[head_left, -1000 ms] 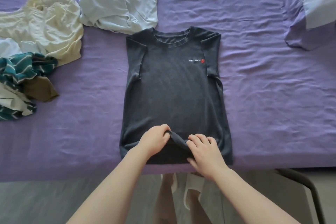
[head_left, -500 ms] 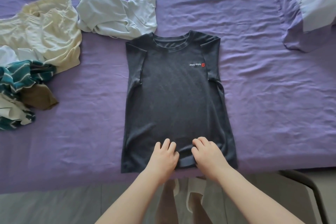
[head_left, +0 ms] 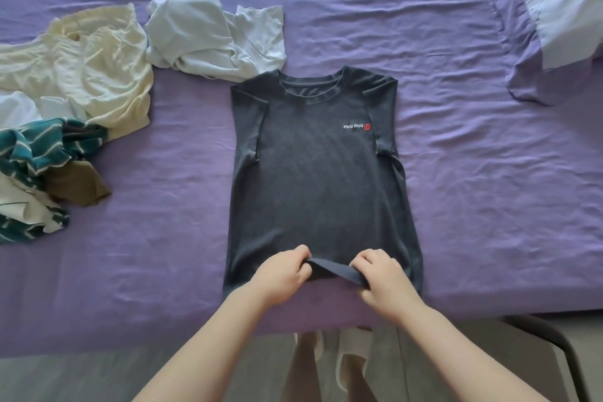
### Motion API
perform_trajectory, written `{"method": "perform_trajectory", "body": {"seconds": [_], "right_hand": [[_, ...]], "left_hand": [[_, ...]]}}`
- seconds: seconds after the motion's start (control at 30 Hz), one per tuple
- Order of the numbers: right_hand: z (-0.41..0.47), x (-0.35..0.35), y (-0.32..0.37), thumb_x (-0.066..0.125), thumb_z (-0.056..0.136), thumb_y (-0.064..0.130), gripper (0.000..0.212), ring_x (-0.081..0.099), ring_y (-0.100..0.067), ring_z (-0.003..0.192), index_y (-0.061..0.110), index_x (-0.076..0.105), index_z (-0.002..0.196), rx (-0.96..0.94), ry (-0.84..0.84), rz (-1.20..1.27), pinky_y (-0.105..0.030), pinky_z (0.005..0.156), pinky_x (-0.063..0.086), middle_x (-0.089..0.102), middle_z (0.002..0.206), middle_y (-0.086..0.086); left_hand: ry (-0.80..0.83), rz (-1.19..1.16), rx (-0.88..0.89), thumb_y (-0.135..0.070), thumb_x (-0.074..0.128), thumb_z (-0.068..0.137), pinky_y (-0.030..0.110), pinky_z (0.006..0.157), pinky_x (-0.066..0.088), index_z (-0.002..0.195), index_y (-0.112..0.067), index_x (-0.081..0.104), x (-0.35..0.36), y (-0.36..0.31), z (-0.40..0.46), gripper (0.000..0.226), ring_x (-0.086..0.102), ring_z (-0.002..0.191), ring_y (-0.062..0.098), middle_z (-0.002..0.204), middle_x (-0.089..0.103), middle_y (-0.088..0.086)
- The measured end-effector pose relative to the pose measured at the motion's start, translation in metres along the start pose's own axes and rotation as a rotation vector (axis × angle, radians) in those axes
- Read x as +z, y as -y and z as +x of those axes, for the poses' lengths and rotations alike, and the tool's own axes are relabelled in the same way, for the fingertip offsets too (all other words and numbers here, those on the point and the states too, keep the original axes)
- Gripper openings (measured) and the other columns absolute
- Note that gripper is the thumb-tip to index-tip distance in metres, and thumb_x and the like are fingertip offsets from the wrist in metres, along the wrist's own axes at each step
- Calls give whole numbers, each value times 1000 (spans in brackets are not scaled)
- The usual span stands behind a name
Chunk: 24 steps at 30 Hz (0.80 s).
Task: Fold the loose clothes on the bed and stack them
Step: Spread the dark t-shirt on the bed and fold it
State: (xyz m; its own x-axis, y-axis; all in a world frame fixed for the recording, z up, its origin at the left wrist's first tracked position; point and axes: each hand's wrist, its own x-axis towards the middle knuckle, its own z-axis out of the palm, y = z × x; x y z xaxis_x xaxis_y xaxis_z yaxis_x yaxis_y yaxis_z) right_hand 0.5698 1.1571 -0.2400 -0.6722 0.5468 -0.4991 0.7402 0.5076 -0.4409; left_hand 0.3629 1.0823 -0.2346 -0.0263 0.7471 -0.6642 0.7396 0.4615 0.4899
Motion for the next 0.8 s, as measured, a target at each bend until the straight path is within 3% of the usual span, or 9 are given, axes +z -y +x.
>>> {"method": "perform_trajectory", "body": {"seconds": [0.13,0.23,0.3,0.4,0.5,0.57,0.63,0.73,0.8], "right_hand": [[15,-37,-19,59,76,7,27,57,-11,79,30,57,90,165,74,523,-14,70,41,62,83,14],[35,-63,-29,65,80,5,27,63,-10,82,30,63,89,215,54,762,-17,77,47,69,88,6],[53,-77,-32,68,80,7,23,65,-13,83,29,64,86,283,-52,819,-20,78,49,70,89,2],[76,-91,-29,69,80,37,18,65,-10,93,32,62,96,333,-144,689,-25,84,49,68,98,9],[87,-95,-9,62,68,67,76,48,-5,115,33,41,133,231,24,352,-25,97,40,49,127,17],[91,-86,-1,58,69,58,93,40,-16,125,31,16,147,94,116,-61,-32,100,38,34,142,9],[93,-82,0,53,77,32,84,40,-22,123,31,8,148,47,106,-291,-34,94,42,31,145,4],[94,-92,-8,43,87,15,60,47,-18,117,32,27,143,198,-53,-222,-33,85,45,48,127,5],[96,-104,-14,44,89,17,47,52,-18,112,32,40,134,251,-167,-229,-33,80,45,56,117,6]], "left_hand": [[-8,-71,-13,-48,50,92,33,74,43,98,-19,49,-22,12,13,30,57,84,19,91,63,0],[7,-178,-20,-59,63,78,25,65,41,85,-27,50,-43,19,26,36,54,72,7,78,58,-11],[2,-225,-19,-54,70,73,21,63,41,82,-29,52,-58,23,38,33,53,68,3,76,58,-13],[-80,-250,-21,-41,70,78,19,59,40,80,-29,57,-81,25,61,18,52,64,5,70,57,-11],[-154,-179,-21,-36,60,88,26,68,42,88,-25,64,-94,20,79,12,57,76,14,75,59,-9],[-167,-129,-57,-39,55,90,30,74,44,95,-23,63,-98,18,85,18,60,87,18,88,64,-5],[-111,-38,-101,-44,59,85,30,76,43,104,-25,57,-101,20,85,28,59,96,17,102,63,-6],[97,206,-113,-39,67,74,32,75,42,110,-20,43,-102,28,77,47,58,102,23,110,59,-3],[176,331,-132,-26,63,76,33,71,42,107,-17,42,-106,32,72,39,57,104,25,113,58,1]]}}
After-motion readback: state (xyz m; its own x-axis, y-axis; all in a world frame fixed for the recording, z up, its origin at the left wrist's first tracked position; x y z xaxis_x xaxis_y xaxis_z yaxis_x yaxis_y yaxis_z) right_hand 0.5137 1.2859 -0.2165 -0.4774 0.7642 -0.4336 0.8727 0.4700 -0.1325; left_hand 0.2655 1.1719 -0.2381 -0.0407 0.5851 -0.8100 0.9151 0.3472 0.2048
